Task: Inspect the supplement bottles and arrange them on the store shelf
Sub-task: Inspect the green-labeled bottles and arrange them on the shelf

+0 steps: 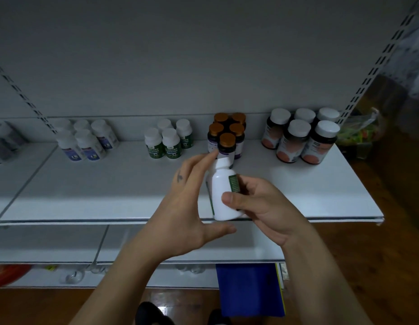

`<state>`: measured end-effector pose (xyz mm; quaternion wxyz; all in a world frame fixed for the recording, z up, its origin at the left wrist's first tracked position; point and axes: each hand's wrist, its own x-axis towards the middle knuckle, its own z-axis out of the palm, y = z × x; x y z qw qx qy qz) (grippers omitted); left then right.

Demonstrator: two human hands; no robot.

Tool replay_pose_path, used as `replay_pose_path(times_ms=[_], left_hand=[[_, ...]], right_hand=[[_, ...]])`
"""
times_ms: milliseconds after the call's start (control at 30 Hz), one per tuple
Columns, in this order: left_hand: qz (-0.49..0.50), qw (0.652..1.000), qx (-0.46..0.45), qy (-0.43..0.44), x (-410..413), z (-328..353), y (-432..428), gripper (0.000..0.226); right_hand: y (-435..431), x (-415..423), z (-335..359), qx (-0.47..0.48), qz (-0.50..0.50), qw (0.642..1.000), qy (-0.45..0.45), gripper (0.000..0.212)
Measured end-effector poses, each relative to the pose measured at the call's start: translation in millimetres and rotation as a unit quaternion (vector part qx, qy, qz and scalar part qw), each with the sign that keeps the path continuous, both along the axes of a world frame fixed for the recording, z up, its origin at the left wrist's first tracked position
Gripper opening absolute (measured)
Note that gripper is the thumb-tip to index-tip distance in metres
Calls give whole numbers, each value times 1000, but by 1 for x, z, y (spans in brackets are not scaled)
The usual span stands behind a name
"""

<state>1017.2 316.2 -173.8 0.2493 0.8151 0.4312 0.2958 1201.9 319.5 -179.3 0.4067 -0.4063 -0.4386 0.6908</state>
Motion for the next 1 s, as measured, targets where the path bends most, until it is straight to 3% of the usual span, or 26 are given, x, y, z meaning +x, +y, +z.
replay_pose_path(times_ms=[133, 233, 367, 500, 833, 933, 1000], left_hand=[[26, 998, 46, 42, 1, 0, -1, 115], [32, 998, 41, 24, 1, 1, -2, 103], [44, 997, -8, -56, -5, 1, -6, 92], [62, 994, -48, -75, -12, -1, -9, 94], [45, 997, -41, -56, -13, -4, -9, 108], [53, 995, -44, -69, -13, -4, -6, 111], [53, 994, -55, -77, -13, -5, -4, 110]], right_hand=[[-2, -6, 3, -1, -18, 999, -33, 49], [-3, -8, 5, -3, -16, 999, -35, 55], [-4, -3, 5, -22, 12, 999, 44, 36], [-5, -1, 4, -32, 69, 990, 120, 36], [-3, -9, 3, -10, 24, 998, 56, 33], [-1, -11, 1, 8, -10, 999, 32, 53], [-1, -11, 1, 15, -27, 999, 25, 55]])
